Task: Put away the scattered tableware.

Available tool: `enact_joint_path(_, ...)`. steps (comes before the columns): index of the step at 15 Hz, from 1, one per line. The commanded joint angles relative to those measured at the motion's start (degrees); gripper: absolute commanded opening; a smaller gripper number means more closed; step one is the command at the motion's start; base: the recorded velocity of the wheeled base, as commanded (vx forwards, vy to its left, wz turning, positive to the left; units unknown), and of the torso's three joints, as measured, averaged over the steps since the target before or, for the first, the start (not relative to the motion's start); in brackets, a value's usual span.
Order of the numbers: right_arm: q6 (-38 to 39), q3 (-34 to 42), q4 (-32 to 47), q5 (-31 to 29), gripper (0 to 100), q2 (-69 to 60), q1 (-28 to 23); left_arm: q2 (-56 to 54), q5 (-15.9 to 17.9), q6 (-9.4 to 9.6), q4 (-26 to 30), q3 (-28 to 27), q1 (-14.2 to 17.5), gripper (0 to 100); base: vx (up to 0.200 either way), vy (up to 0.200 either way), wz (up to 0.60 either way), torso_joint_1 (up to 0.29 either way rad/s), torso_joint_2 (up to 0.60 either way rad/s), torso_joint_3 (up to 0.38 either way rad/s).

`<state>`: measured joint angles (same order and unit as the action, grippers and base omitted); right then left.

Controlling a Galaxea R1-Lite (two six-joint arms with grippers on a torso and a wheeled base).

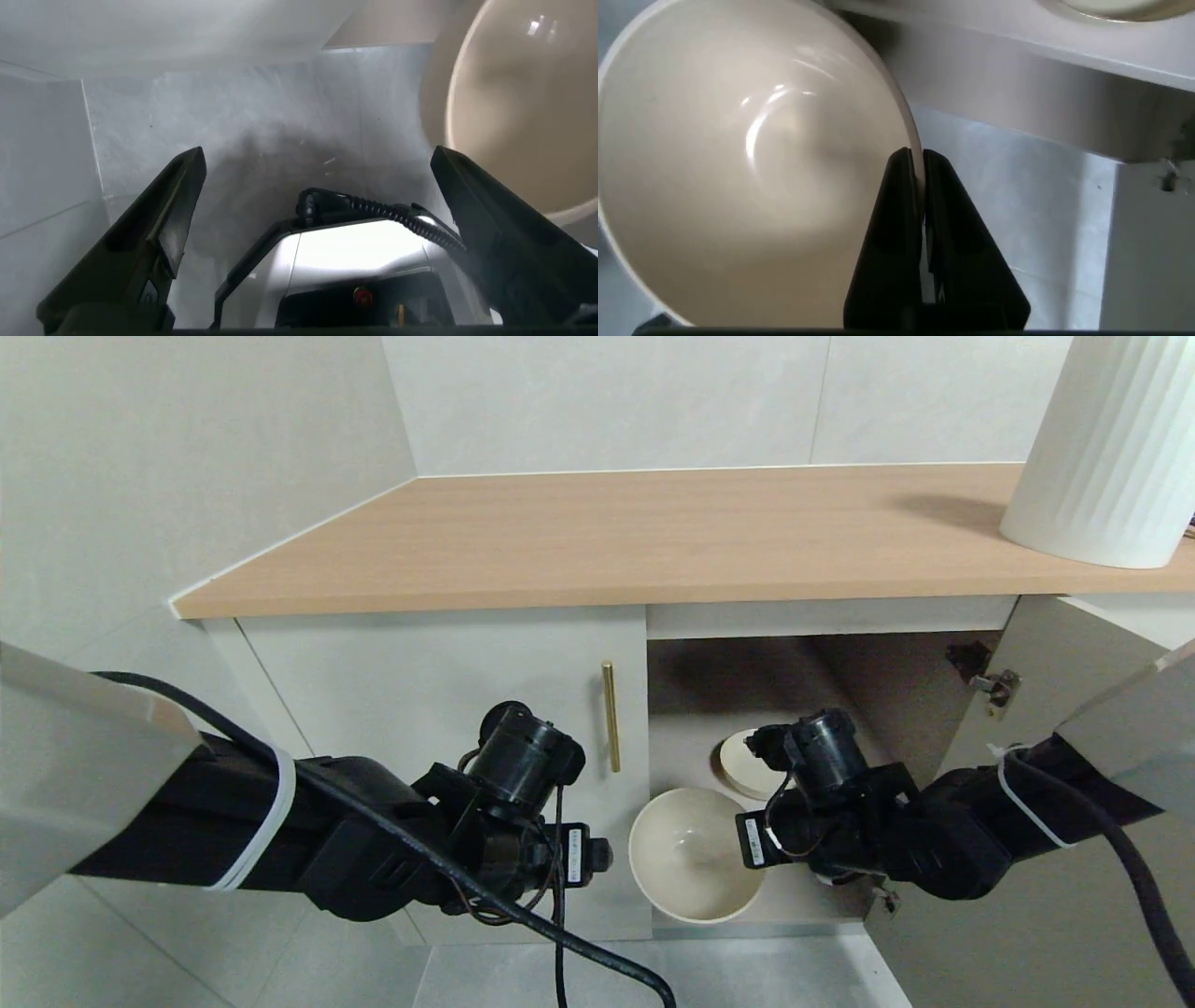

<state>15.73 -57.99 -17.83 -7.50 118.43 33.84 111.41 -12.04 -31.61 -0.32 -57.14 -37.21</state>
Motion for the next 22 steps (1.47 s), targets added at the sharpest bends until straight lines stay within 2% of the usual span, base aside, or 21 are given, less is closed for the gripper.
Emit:
enact_joint_path(1,0.01,-2.48,-0.09,-0.06,0,2.07,-4.84,-0.05,0.00,-0.03,-0.03,0.01,0.03,100,0.000,0.000,0.00,0.000,0.00,0.000)
enact_joint_path(4,1.59,-6.43,-0.27,-2.08,0,4.35,-8.62,-0.14,0.00,-0.03,-0.03,0.01,0.03,100,0.000,0.000,0.00,0.000,0.00,0.000)
enact_joint_path(11,12.84,-14.43,-0.62,-3.40,0,7.69,-12.13,-0.05,-0.26,-0.03,-0.03,0.01,-0.06,100,0.000,0.000,0.00,0.000,0.00,0.000)
enact_joint_path(20,15.04,-23.22,-0.27,-10.78,0,15.95,-17.05,-0.05,-0.26,-0.03,-0.03,0.01,0.03,100,0.000,0.000,0.00,0.000,0.00,0.000)
enact_joint_path(22,15.04,-23.57,-0.27,-10.87,0,16.66,-17.05,-0.05,-0.17,-0.03,-0.03,0.01,0.03,100,0.000,0.000,0.00,0.000,0.00,0.000)
